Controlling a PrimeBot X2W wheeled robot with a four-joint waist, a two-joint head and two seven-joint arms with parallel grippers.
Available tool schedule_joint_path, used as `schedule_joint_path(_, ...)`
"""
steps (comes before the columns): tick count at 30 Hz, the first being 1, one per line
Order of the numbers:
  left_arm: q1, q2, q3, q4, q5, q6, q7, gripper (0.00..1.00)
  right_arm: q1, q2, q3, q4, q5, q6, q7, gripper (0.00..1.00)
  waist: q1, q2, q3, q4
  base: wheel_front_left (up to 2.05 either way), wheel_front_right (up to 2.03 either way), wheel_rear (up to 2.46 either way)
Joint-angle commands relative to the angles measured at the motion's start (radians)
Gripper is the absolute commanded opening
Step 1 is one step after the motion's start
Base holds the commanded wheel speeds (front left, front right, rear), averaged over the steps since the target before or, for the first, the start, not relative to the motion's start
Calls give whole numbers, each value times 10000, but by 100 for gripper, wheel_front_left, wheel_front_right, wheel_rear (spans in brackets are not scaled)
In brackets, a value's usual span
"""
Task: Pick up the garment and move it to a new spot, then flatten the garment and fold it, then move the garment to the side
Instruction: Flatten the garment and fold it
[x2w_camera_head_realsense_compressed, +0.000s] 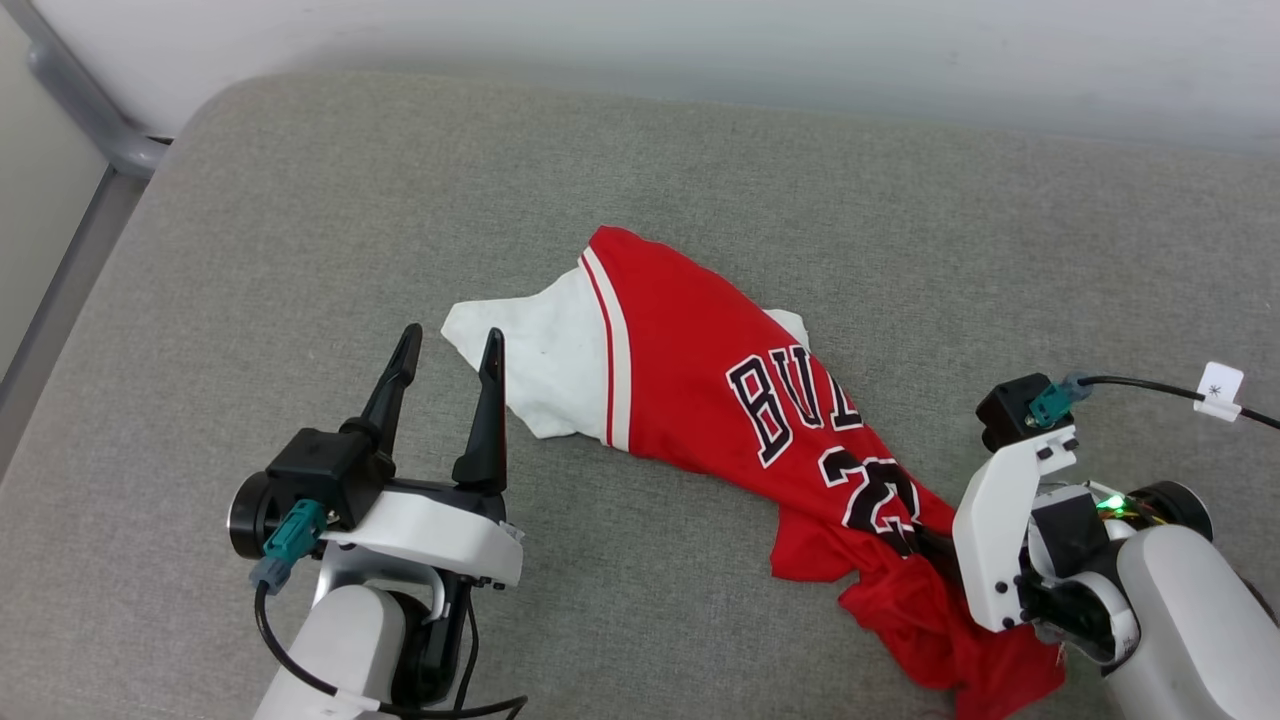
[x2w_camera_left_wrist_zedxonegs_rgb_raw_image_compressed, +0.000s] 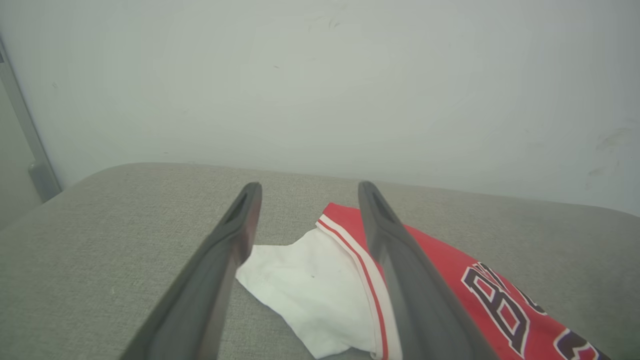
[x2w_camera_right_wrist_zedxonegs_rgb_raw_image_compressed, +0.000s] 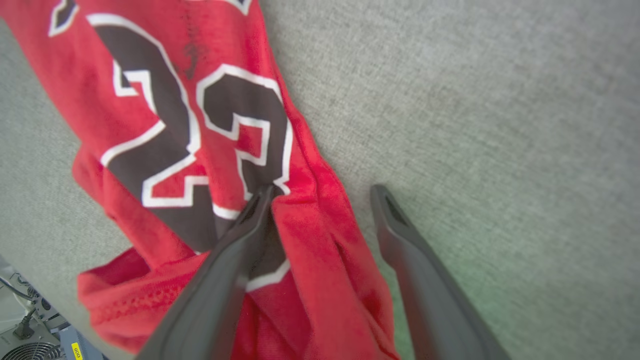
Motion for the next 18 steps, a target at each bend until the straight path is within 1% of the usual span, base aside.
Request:
schedule_joint_path(1,-100,-49,55,46,70,-87,-25,100,292,79,263,483,241,0,388,100,0,0,69,86,0,0,0)
schedule_joint_path(2,-110,-82,117,76,111,-136,-25,100,338,51,349,625,335,2,519,44,0,0,83,99,0,0,0)
schedule_joint_path(3,-117,-119,175,104,137,-172,-25,100,391,59,390,787,493,2,682,0,0,0,87,109,0,0,0)
schedule_joint_path(4,-115,-167,228,130,152,-204,-25,100,420,61,391,895,576,2,759,0,0,0,77,112,0,0,0)
schedule_joint_path(6,-86,-239,316,157,234,-242,-25,100,251,-42,347,835,602,-1,467,0,0,0,46,98,0,0,0)
schedule_joint_path(9,70,-276,511,183,329,-302,-26,100,-246,-204,8,499,351,-11,-319,0,0,0,-87,-39,0,0,0)
schedule_joint_path(12,208,-300,646,225,396,-324,-26,100,-559,-218,-543,59,57,-8,-1051,0,0,0,-288,-240,0,0,0)
schedule_joint_path(16,434,-293,815,288,476,-379,-26,100,-350,-147,-1554,-626,-523,-6,-1591,0,0,0,-606,-584,0,0,0)
schedule_joint_path(17,586,-302,882,292,508,-395,-26,100,241,28,-2378,-1366,-918,-4,-1771,0,0,0,-822,-862,0,0,0)
schedule_joint_path(18,650,-286,924,313,514,-401,-26,100,496,111,-2617,-1665,-1071,-4,-1791,0,0,0,-902,-959,0,0,0)
